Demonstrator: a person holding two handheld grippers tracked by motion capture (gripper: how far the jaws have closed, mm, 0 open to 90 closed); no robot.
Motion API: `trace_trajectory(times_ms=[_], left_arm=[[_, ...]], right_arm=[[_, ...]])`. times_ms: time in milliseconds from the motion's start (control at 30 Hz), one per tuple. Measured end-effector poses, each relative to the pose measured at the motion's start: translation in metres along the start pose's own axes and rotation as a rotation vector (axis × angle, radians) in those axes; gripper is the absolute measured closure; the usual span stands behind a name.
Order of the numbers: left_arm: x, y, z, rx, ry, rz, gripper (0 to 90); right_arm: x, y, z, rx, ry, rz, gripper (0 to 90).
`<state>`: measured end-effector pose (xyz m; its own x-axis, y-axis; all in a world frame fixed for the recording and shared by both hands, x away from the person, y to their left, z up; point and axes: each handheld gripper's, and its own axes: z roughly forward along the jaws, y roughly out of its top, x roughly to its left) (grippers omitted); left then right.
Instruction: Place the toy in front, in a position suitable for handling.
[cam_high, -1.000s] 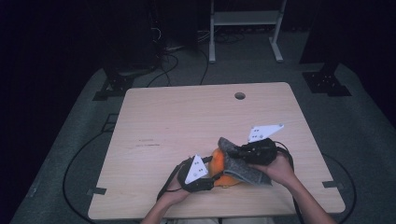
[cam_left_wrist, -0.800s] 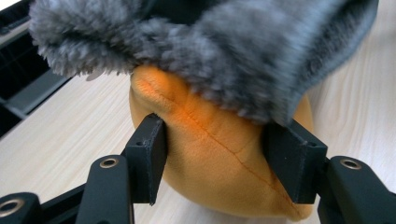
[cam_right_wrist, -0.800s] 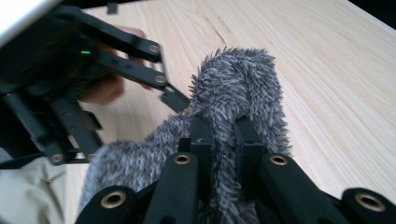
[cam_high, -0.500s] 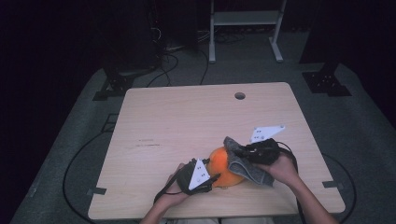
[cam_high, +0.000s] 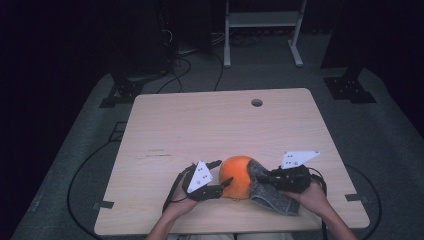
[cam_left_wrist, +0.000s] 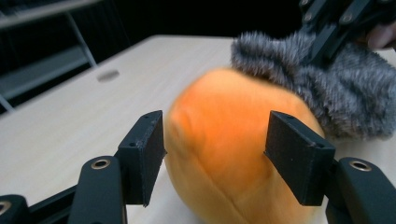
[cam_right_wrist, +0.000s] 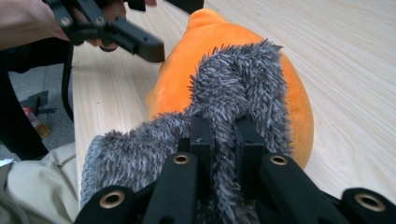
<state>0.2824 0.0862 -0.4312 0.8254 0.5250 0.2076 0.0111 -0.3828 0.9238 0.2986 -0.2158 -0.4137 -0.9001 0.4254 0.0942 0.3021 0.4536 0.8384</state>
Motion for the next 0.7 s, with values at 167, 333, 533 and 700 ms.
trace_trajectory(times_ms=[167, 333, 533, 700], left_arm=[[-0.001, -0.008, 0.005, 0.050, 0.018, 0.054, 39.8], [-0.005, -0.007, 0.007, 0.083, 0.002, 0.108, 40.6], [-0.010, -0.009, 0.015, 0.107, 0.005, 0.097, 45.8], [-0.013, -0.008, 0.019, 0.121, 0.007, 0.101, 46.4]], right_arm=[[-0.011, 0.006, 0.007, 0.006, -0.039, -0.001, 80.6], [-0.033, 0.003, 0.011, -0.018, -0.114, 0.073, 80.7], [-0.026, 0.008, 0.006, -0.041, -0.142, 0.046, 80.7], [0.004, 0.027, 0.008, -0.090, -0.053, -0.038, 80.7]])
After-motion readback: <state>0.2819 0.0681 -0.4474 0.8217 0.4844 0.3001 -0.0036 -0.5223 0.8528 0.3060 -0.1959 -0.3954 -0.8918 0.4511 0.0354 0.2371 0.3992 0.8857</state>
